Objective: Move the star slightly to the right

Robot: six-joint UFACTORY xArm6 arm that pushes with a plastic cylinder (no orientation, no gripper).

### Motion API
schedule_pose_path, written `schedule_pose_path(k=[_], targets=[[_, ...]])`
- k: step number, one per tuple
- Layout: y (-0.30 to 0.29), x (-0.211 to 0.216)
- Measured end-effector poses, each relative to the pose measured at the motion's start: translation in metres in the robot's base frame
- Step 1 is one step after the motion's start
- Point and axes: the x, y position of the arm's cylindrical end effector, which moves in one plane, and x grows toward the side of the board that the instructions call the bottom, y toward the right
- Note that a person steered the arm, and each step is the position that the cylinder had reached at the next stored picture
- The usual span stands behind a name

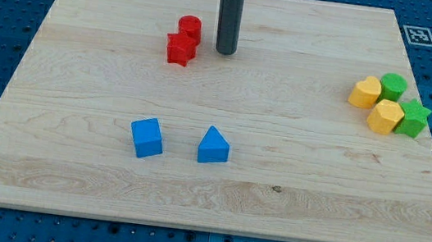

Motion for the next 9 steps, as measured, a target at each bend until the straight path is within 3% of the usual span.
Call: schedule_pose_path(k=[2,3,6,9], targets=[[-0.013,0.058],[-0.048,0.072],[-0.174,0.06],[-0.177,0.006]])
